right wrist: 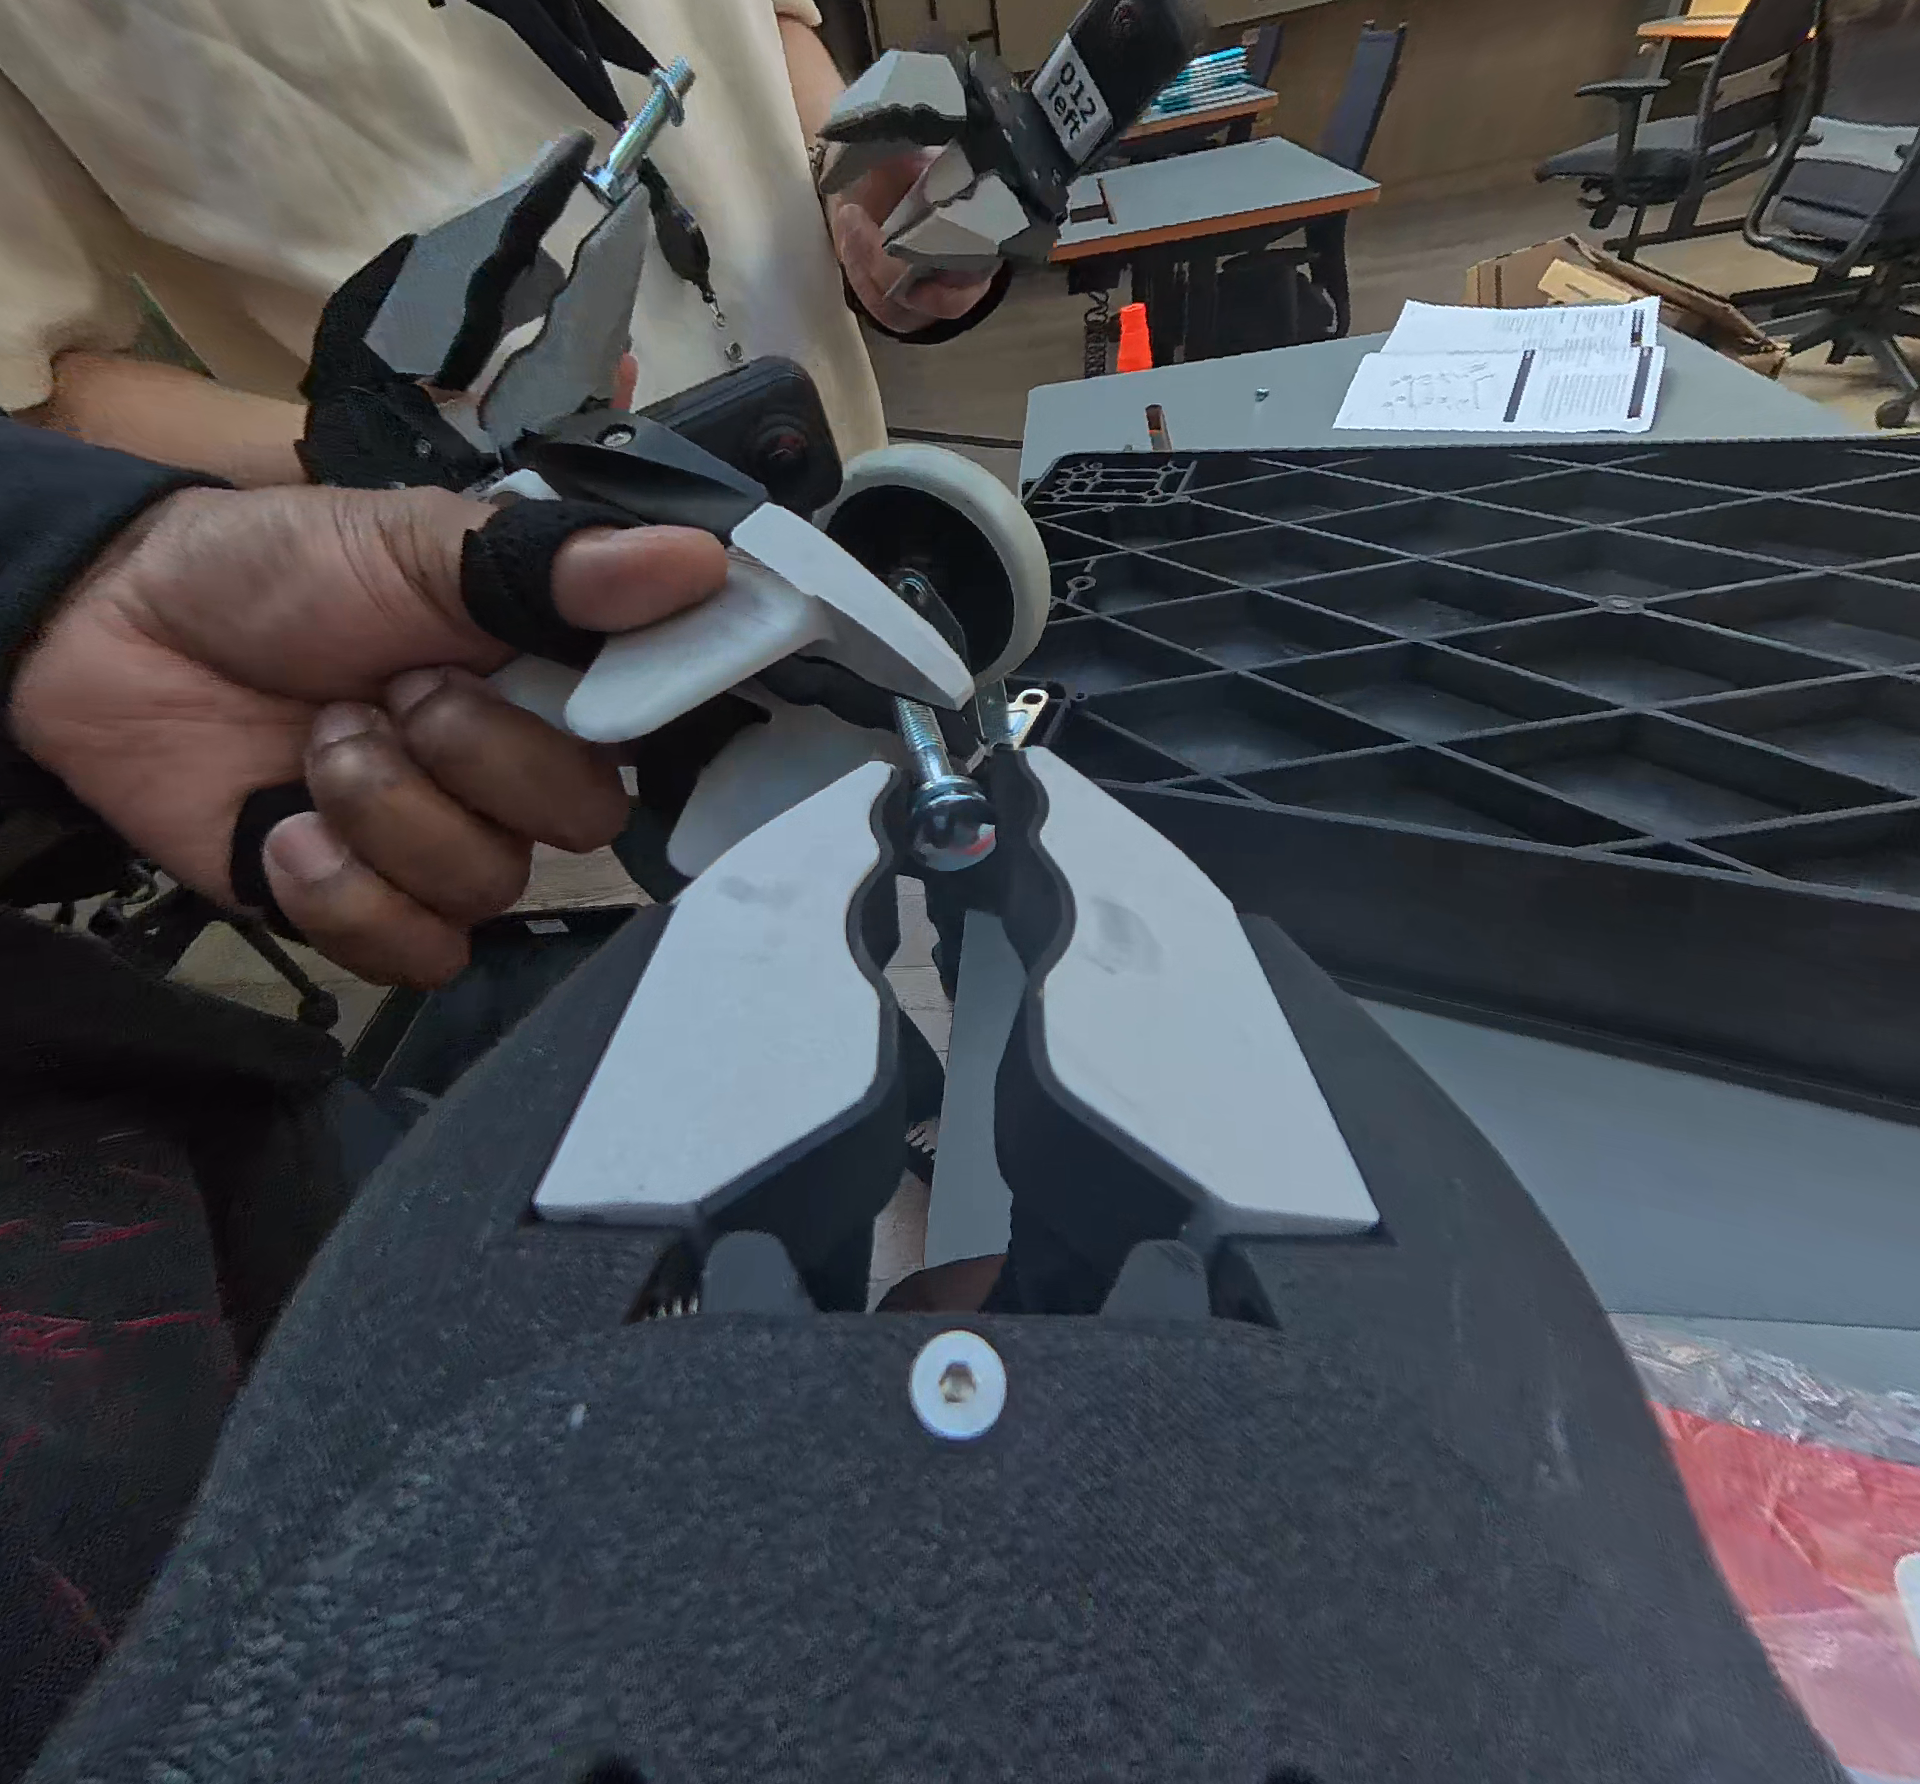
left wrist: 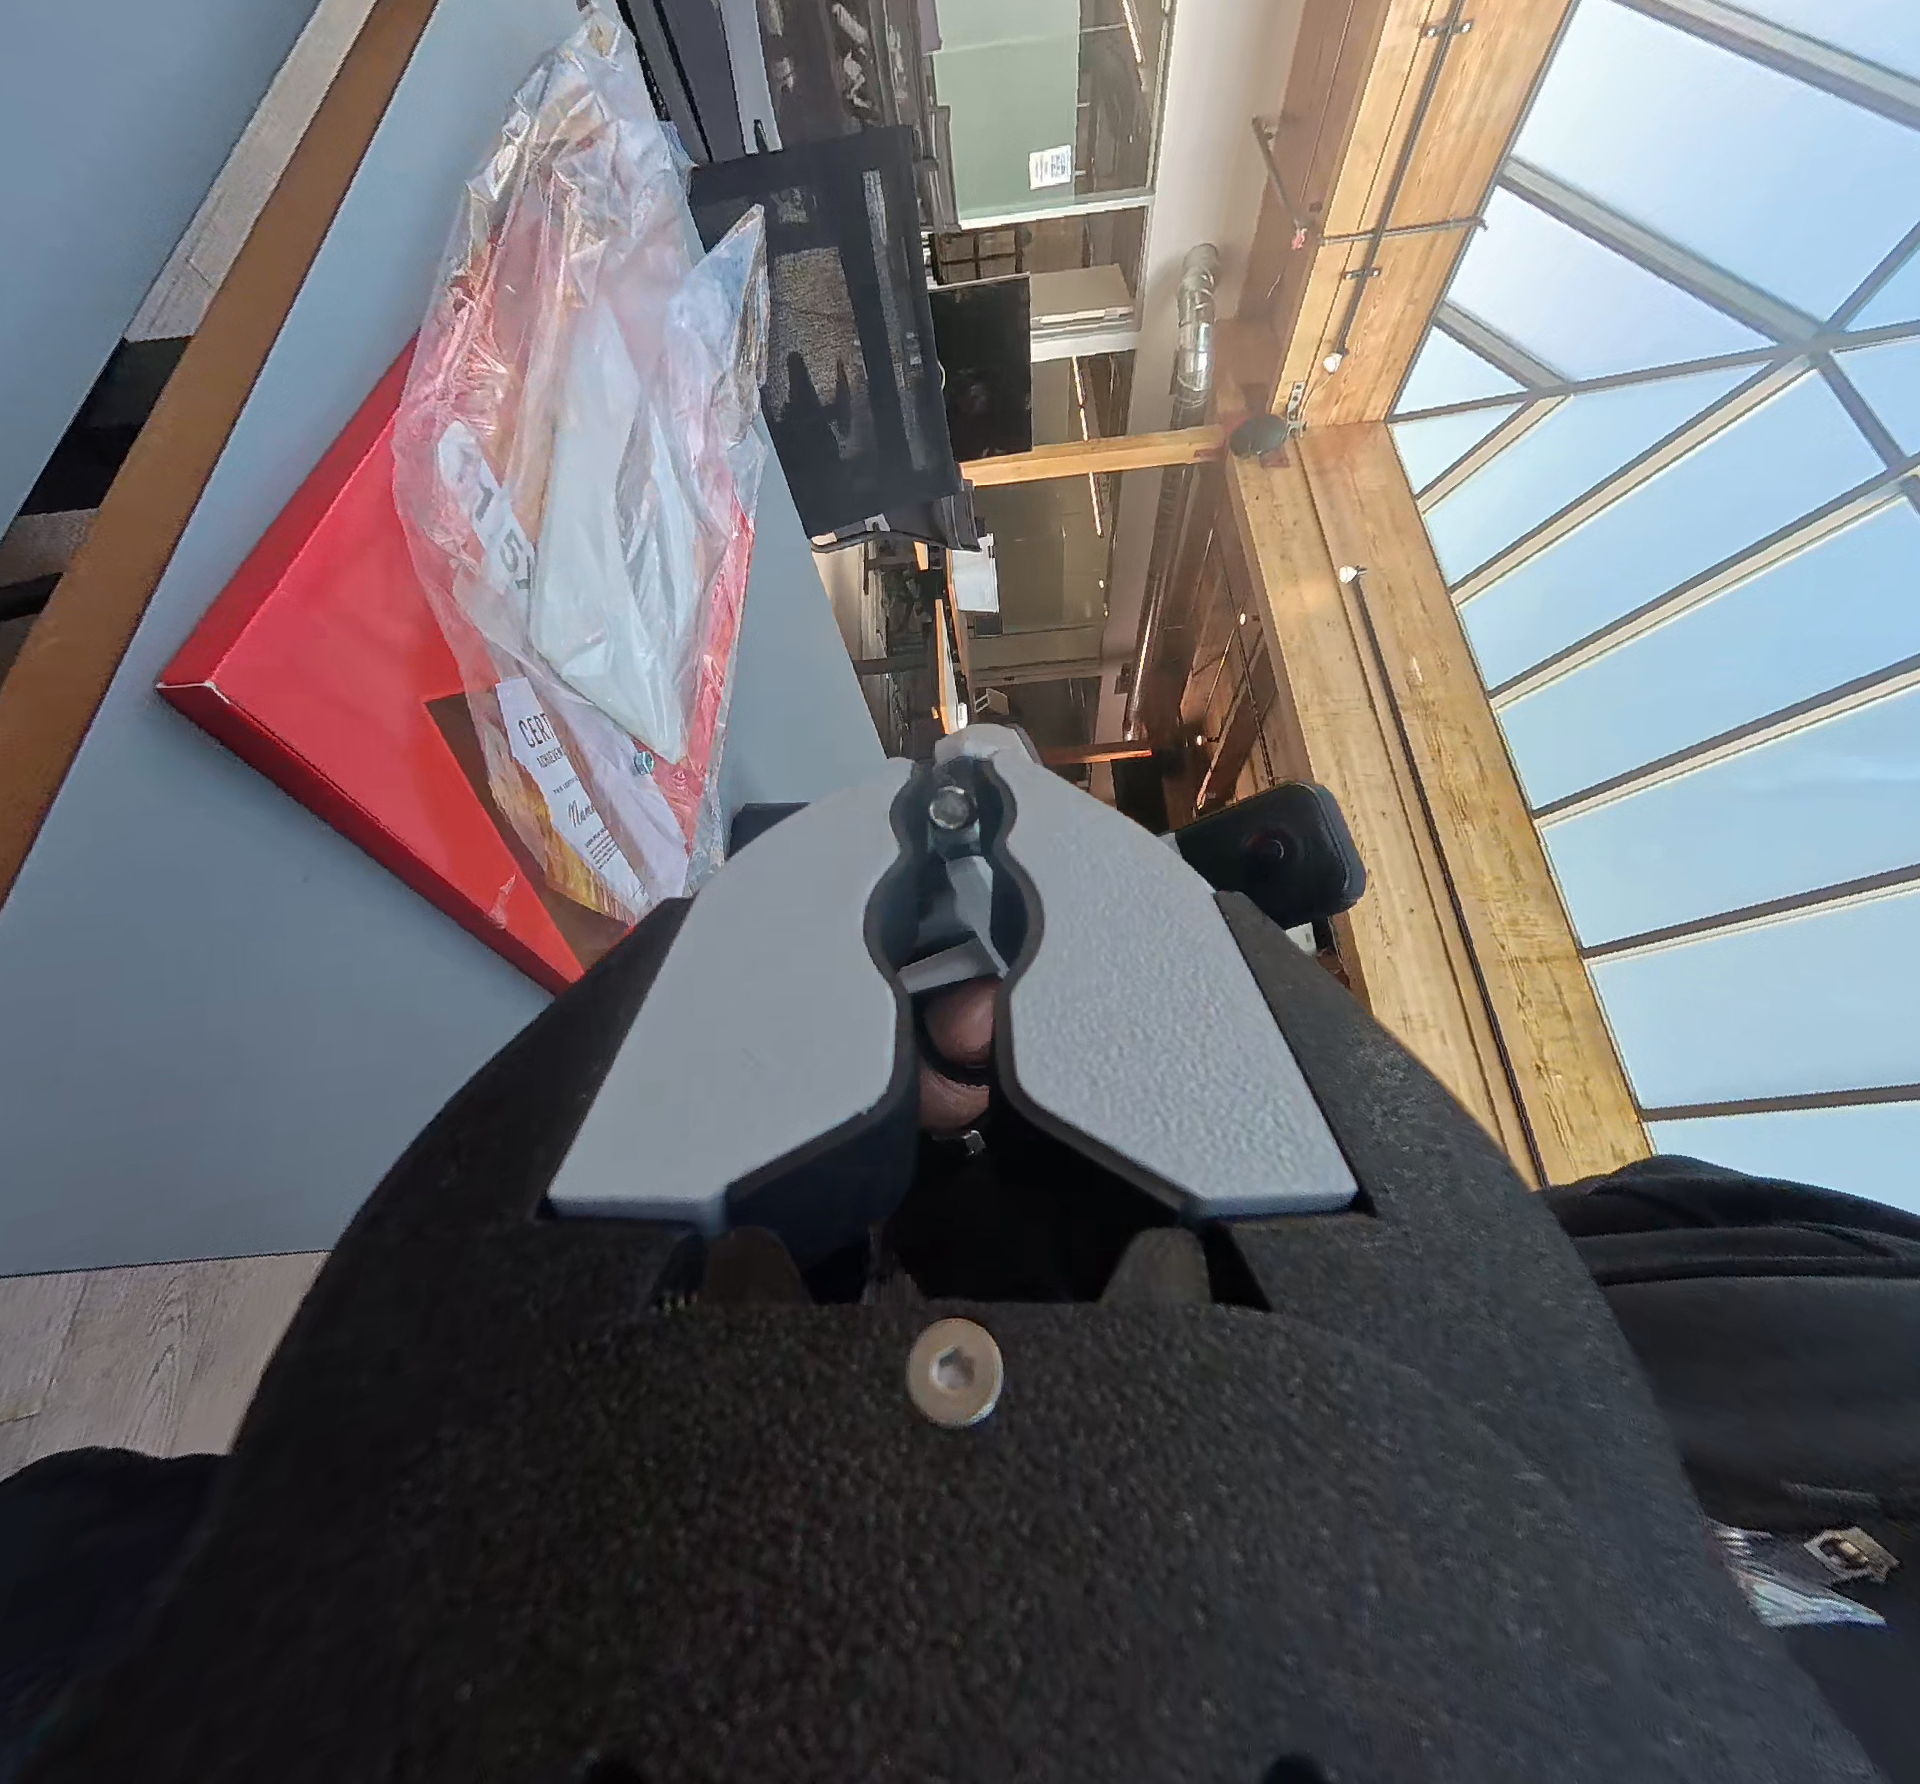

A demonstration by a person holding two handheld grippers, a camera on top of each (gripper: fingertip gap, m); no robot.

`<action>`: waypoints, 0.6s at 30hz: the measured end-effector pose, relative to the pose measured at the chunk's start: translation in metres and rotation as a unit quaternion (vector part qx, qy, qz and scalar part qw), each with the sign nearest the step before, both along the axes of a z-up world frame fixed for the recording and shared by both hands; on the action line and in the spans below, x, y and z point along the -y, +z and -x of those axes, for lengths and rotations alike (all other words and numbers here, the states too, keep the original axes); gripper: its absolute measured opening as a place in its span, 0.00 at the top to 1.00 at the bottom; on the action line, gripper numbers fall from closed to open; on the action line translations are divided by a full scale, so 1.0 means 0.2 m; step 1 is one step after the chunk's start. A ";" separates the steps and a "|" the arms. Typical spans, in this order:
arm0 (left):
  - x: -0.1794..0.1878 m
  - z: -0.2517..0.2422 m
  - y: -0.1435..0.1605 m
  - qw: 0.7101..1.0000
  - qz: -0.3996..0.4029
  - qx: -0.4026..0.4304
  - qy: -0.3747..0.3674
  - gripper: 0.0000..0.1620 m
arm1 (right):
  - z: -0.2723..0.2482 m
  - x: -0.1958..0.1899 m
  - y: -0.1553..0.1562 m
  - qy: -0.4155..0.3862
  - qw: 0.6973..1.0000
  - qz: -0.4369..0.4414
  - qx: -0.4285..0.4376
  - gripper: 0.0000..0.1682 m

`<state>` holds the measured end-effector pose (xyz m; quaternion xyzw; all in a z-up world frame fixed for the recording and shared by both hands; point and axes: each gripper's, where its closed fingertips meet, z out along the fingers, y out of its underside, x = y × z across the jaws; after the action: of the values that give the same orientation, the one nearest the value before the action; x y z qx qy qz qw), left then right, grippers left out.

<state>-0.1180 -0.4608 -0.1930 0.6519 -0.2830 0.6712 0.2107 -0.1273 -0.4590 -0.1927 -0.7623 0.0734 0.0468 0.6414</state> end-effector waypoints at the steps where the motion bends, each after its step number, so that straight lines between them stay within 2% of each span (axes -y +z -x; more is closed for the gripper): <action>1: -0.02 0.01 -0.01 1.000 0.002 -0.002 0.005 0.94 | 0.00 -0.02 -0.01 0.005 1.000 0.004 0.000 0.91; 4: -0.05 0.03 -0.05 1.000 0.007 -0.009 0.013 0.92 | -0.02 -0.05 -0.02 0.017 1.000 0.013 -0.003 0.91; 13: 0.01 0.10 -0.17 0.999 0.006 -0.030 -0.030 0.88 | -0.10 -0.08 -0.07 0.035 0.997 0.066 0.013 0.91; 18: 0.12 0.25 -0.29 0.994 -0.031 -0.051 -0.092 0.88 | -0.12 -0.26 -0.15 0.093 0.988 0.109 0.064 0.91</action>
<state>-0.1686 -0.4851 -0.2516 0.6627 -0.3513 0.6060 0.2649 -0.1029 -0.4074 -0.2232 -0.8324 -0.0342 0.0488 0.5510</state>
